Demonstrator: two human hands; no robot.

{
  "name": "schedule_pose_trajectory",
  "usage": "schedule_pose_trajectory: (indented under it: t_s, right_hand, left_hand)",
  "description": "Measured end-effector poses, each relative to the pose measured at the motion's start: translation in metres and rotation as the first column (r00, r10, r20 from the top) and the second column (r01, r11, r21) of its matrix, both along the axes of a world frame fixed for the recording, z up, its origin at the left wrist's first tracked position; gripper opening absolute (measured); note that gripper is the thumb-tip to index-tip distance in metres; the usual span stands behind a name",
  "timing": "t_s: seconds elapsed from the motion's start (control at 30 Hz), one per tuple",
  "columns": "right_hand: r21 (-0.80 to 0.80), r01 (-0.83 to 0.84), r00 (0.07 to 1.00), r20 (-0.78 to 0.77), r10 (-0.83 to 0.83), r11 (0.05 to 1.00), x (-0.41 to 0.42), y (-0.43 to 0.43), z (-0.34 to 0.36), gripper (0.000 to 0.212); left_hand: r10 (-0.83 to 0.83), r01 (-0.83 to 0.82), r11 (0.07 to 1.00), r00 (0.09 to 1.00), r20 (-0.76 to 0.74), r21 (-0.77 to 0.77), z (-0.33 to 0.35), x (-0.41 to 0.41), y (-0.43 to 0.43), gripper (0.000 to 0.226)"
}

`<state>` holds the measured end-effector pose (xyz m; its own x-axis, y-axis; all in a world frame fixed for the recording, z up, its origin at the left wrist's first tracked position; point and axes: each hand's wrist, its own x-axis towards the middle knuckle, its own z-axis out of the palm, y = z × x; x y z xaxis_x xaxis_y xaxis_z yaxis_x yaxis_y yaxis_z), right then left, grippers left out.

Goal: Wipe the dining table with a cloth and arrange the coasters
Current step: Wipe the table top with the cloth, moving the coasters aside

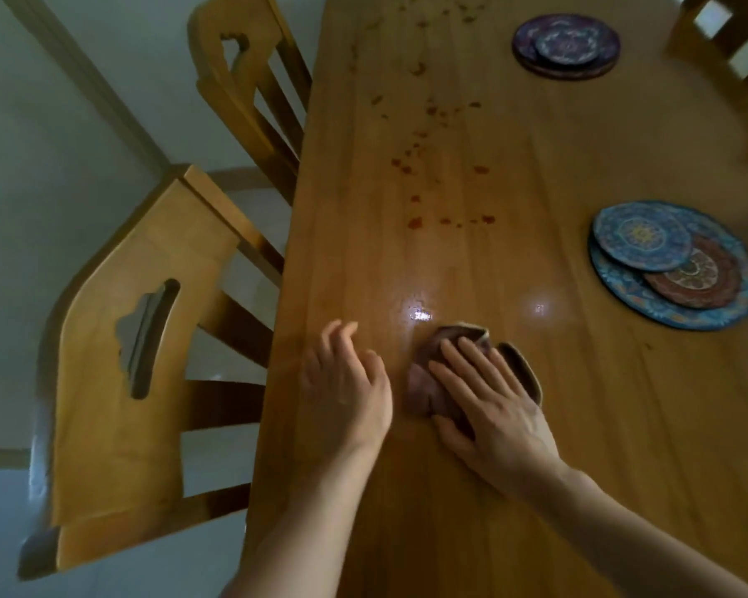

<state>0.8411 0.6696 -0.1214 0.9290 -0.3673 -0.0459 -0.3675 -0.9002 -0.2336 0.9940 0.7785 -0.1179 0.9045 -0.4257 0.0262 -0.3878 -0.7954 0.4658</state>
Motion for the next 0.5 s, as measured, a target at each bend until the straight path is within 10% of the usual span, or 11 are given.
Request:
schedule_pose_trajectory:
  t_s: [0.23, 0.5]
  right_hand:
    - [0.047, 0.247, 0.967, 0.046, -0.249, 0.968, -0.019, -0.061, 0.000, 0.054]
    - [0.139, 0.696, 0.704, 0.064, -0.707, 0.705, 0.126, -0.142, 0.002, 0.059]
  left_hand:
    - [-0.113, 0.084, 0.967, 0.988, 0.109, 0.239, -0.021, 0.063, -0.012, 0.063]
    - [-0.120, 0.084, 0.969, 0.981, 0.149, 0.231, -0.024, 0.061, -0.013, 0.059]
